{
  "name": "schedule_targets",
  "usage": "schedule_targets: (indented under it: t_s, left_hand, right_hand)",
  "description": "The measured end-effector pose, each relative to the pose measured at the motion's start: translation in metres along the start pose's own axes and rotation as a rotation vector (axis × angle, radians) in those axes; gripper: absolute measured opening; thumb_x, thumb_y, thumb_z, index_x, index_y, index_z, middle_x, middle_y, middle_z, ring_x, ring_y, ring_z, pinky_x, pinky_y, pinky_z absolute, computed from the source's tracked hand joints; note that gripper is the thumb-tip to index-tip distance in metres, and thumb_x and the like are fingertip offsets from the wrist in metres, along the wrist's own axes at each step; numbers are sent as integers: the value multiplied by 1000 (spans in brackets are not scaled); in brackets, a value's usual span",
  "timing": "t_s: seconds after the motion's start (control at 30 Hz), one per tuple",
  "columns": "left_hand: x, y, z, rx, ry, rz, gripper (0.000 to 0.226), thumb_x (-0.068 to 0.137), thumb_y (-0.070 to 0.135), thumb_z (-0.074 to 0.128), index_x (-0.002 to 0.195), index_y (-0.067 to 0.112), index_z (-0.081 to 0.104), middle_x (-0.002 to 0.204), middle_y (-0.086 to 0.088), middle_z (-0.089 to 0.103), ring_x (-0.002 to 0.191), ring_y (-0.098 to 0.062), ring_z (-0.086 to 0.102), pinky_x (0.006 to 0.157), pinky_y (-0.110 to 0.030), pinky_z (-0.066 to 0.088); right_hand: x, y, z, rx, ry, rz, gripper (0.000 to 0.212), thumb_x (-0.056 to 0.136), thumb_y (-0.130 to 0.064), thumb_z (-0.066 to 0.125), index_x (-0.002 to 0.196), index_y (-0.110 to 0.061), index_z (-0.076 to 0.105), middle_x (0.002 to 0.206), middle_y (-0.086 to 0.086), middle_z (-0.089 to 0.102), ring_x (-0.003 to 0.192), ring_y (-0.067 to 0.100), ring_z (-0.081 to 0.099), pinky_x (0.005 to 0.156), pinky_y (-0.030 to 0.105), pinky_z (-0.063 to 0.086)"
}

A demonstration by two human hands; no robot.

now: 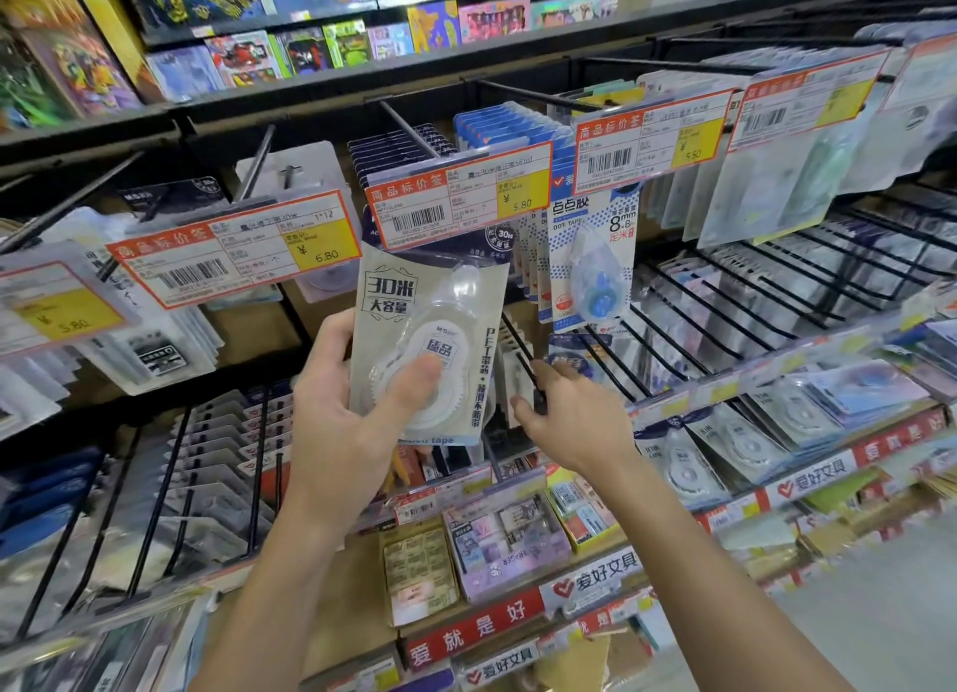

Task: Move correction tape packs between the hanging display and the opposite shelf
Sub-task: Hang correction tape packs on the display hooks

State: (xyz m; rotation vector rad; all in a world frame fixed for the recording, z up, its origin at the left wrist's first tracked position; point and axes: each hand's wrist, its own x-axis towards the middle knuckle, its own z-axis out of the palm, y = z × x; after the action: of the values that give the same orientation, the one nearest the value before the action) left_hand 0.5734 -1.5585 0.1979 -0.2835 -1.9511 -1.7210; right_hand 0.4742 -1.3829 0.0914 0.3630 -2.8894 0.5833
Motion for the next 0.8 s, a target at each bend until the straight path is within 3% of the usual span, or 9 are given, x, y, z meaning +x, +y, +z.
schedule_targets:
  t_s: [0.23,0.33,0.43,0.53,0.67,0.8]
  left_hand:
    - [12,6,14,11,-36,19,31,88,24,67,115,23,50,104,15,71,94,-7,70,72,-18,55]
    - [15,9,20,20,15,19,28,91,29,65,112,24,48,99,10,68,86,-4,71,58,-18,55]
    - [16,12,27,-6,51,1,22,94,28,62,110,25,48,97,8,66,82,-13,73,47,-29,57]
    - [15,13,31,-25,102,-13,21,93,23,61,109,18,48,90,6,64,73,-6,71,45,-19,52]
    - [8,8,32,-87,104,-78,26,92,29,65,111,20,49,90,11,68,74,-16,73,39,-34,54]
    - [5,8,30,-102,85,-100,24,90,32,64,109,24,51,95,7,69,77,-23,74,40,-36,55]
  right_hand:
    - [1,0,3,38,36,16,46,97,-46,51,134,-19,56,117,4,67,101,29,67,72,35,49]
    - [1,1,5,43,47,11,46,97,-46,52,134,-19,56,116,3,67,100,29,67,72,36,50]
    - [2,2,6,50,50,12,47,97,-45,52,135,-19,56,118,4,67,101,29,67,74,37,51]
    - [2,2,6,56,60,19,46,96,-44,53,135,-19,57,117,4,68,101,29,68,72,36,50]
    - [4,2,8,54,47,41,43,94,-44,53,129,-20,58,116,2,69,99,29,68,70,34,47]
    - [4,3,11,40,66,36,39,94,-46,54,123,-21,60,111,2,71,95,29,69,70,35,49]
